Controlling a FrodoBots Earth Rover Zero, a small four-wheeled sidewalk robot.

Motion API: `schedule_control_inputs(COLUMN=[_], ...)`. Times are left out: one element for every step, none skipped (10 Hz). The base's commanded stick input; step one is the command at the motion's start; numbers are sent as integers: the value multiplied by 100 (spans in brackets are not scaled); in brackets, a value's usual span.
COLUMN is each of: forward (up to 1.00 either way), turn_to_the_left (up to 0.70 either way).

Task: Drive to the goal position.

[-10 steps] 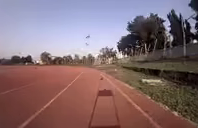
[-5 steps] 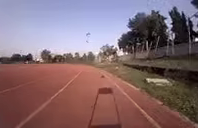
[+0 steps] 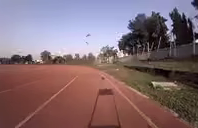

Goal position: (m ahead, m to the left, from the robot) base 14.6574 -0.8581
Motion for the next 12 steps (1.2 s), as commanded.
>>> schedule_control_inputs(forward=[70,70,70,70,70,70,70,70,70,70,70,70], turn_to_the_left=[0,0,0,0,0,0,0,0,0,0,0,0])
